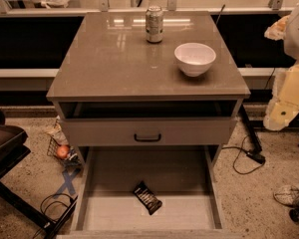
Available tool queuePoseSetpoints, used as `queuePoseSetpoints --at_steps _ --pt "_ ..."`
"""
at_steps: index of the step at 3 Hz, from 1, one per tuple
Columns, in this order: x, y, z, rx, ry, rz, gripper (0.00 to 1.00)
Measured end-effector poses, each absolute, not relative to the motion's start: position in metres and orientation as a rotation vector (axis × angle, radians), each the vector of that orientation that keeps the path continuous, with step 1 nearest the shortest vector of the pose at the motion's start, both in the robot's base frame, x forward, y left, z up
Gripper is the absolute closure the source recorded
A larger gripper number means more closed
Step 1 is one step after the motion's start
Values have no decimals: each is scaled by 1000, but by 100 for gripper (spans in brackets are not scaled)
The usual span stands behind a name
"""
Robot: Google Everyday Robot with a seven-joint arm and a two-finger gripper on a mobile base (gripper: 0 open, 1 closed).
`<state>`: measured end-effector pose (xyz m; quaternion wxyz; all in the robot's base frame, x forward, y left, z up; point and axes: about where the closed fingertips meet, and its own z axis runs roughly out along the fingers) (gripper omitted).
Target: Pick rxbar chocolate from middle drawer and place on counter
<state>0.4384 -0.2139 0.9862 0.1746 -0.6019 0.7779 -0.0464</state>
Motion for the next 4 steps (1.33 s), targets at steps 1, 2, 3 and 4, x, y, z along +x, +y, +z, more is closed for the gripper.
queuePoseSetpoints --at_steps 1,2,3,4 --pt "439 -213 986 -1700 2201 -137 0" --pt "439 -207 986 -1662 2183 -167 0" --pt "427 -197 961 -1651 2121 -138 0" --pt "413 -193 903 -1627 2071 -34 0"
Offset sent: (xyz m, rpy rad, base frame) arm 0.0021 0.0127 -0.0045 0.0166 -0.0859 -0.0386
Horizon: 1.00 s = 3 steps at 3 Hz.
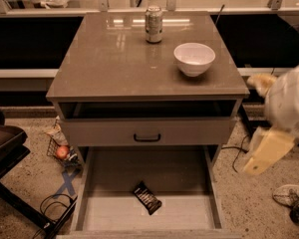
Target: Pick rxbar chocolate from middle drawer and place on counter
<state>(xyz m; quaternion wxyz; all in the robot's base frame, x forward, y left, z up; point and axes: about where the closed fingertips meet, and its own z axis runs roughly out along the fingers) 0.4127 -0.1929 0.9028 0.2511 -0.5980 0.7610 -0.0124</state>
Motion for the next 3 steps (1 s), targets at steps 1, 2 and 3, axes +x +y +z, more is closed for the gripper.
queuePoseSetpoints --at_steps 1,2,3 --pt "413 -185 828 -1574 2009 107 0" --pt "430 -174 781 -1476 1955 171 0" --pt "450 -165 755 -1337 1938 161 0"
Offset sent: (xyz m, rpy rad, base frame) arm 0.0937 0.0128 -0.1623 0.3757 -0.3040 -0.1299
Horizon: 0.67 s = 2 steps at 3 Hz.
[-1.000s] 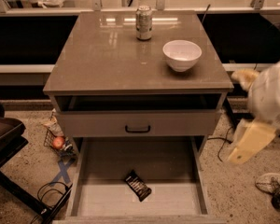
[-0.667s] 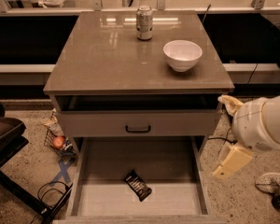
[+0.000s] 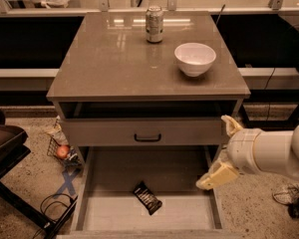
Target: Pick rxbar chocolate from middle drawer and place on counter
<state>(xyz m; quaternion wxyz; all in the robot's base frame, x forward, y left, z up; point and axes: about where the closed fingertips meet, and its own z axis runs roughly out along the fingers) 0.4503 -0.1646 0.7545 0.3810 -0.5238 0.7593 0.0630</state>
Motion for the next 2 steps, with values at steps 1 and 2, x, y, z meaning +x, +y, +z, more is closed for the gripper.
queuePoseSetpoints --at_steps 1,2 --pt "471 -172 763 -1266 1916 74 0" --pt "468 -161 753 -1264 1928 101 0"
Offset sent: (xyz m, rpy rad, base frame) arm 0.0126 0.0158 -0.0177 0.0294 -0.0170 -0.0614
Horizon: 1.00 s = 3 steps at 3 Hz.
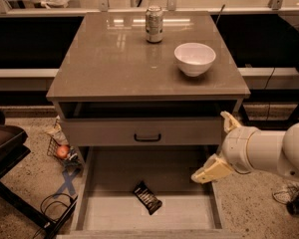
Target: Pick rxbar chocolate from middle drawer and place on counter
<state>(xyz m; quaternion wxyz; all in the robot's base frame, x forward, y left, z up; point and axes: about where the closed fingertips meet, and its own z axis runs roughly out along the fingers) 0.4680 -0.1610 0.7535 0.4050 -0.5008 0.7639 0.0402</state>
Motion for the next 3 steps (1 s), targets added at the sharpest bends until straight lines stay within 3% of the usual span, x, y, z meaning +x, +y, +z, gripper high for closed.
queuePoseSetpoints --at_steps 3 --pt "424 -67 582 -1001 2006 409 0"
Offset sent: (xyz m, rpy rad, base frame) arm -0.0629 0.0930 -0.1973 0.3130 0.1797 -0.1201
